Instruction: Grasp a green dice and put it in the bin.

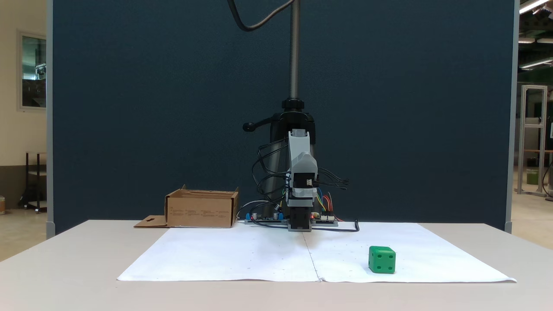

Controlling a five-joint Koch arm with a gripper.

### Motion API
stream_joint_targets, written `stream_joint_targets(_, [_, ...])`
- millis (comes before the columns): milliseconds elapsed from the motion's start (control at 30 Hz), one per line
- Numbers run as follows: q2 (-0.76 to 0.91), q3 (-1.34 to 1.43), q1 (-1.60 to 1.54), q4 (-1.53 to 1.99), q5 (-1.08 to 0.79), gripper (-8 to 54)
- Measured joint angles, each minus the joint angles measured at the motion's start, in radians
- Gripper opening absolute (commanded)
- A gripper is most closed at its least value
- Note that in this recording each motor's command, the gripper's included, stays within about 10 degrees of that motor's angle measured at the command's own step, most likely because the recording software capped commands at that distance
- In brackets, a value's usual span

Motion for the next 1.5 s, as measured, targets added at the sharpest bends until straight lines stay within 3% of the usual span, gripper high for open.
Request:
stream_joint_targets(833, [0.0, 0.0, 0.061, 0.063, 0.0, 44.1])
stream_joint_targets(1267, [0.0, 0.0, 0.061, 0.069, -0.006, 42.1])
stream_joint_targets(1500, [0.0, -0.126, 0.061, 0.451, -0.021, 43.5])
